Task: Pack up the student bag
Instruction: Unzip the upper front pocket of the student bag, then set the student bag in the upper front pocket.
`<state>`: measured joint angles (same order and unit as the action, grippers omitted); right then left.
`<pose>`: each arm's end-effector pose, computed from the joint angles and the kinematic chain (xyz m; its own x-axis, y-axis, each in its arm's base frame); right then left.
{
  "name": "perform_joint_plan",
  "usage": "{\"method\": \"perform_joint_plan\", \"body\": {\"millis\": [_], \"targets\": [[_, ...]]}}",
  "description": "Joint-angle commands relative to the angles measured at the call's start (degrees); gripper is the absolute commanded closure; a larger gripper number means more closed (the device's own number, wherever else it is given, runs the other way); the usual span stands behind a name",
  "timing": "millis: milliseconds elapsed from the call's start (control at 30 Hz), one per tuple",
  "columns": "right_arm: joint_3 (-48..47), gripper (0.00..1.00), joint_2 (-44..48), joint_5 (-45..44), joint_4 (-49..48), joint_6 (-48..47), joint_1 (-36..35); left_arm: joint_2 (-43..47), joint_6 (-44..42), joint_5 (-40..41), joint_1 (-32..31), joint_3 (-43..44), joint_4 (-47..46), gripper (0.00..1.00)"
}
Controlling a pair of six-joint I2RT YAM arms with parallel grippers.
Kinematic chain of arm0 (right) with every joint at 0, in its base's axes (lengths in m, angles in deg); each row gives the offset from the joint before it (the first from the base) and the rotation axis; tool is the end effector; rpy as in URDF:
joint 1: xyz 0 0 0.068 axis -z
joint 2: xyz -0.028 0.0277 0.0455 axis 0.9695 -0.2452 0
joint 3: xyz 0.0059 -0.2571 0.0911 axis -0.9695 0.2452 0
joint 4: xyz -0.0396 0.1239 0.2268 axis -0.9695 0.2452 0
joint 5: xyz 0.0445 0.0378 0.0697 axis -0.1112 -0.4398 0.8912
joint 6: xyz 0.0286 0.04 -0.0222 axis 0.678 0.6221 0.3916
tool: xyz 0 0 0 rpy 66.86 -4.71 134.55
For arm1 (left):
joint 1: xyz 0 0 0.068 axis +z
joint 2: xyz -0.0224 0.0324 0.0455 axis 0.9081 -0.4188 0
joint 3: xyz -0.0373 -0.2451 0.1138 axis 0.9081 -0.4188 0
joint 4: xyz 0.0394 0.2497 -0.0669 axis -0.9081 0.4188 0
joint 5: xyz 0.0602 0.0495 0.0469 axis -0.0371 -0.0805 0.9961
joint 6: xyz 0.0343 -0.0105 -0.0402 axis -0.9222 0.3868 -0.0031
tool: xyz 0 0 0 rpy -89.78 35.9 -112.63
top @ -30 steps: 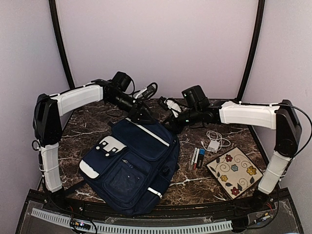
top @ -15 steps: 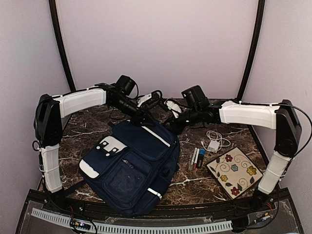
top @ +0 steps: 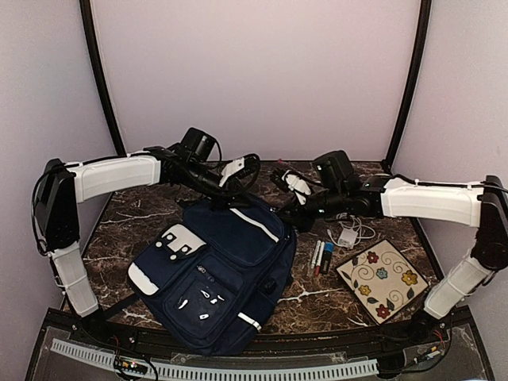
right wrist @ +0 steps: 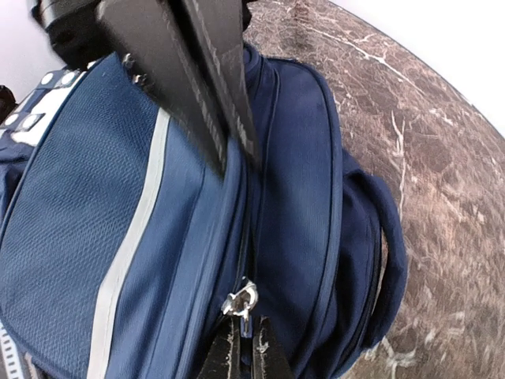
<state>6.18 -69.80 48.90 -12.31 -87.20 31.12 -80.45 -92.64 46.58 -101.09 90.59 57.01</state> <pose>0.2430 0.2564 0.2610 -0.3263 -0.4734 -0.8182 -0.8908 0.4435 0.0986 0.3259 -0.2645 0.2771 0.0120 0.5015 -0.8650 0.9978 0.0510 0.0434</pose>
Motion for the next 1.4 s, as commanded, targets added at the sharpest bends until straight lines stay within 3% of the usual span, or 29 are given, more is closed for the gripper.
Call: {"method": "perform_joint_plan", "body": {"millis": [0,300,533,800,833,1100,1367], "targets": [[8.3,1.0,9.1,-0.4,0.8,5.2,-1.9,7.7,2.6,5.1,4.7,-3.9,-6.6,1.0],[15.2,1.0,13.4,-3.4,2.7,7.5,-10.3,8.9,3.5,7.4,5.9,-3.7,-7.3,1.0],[15.2,1.0,10.4,2.4,-6.7,10.9,-17.9,8.6,5.8,6.4,6.3,-3.9,-9.1,1.0],[13.7,1.0,7.1,3.9,-11.9,13.8,-18.6,9.6,6.9,2.7,6.2,-5.9,-10.4,1.0],[13.2,0.96,6.8,3.1,-11.8,14.4,-18.6,9.7,7.0,1.8,6.2,-6.2,-10.5,1.0],[15.2,0.65,13.4,-9.7,-6.3,22.1,-13.7,11.6,7.1,-1.5,6.1,-9.8,-12.0,1.0],[17.1,0.55,22.0,-42.9,15.1,41.6,-5.7,11.9,8.0,-1.4,5.8,-11.7,-13.6,1.0]]}}
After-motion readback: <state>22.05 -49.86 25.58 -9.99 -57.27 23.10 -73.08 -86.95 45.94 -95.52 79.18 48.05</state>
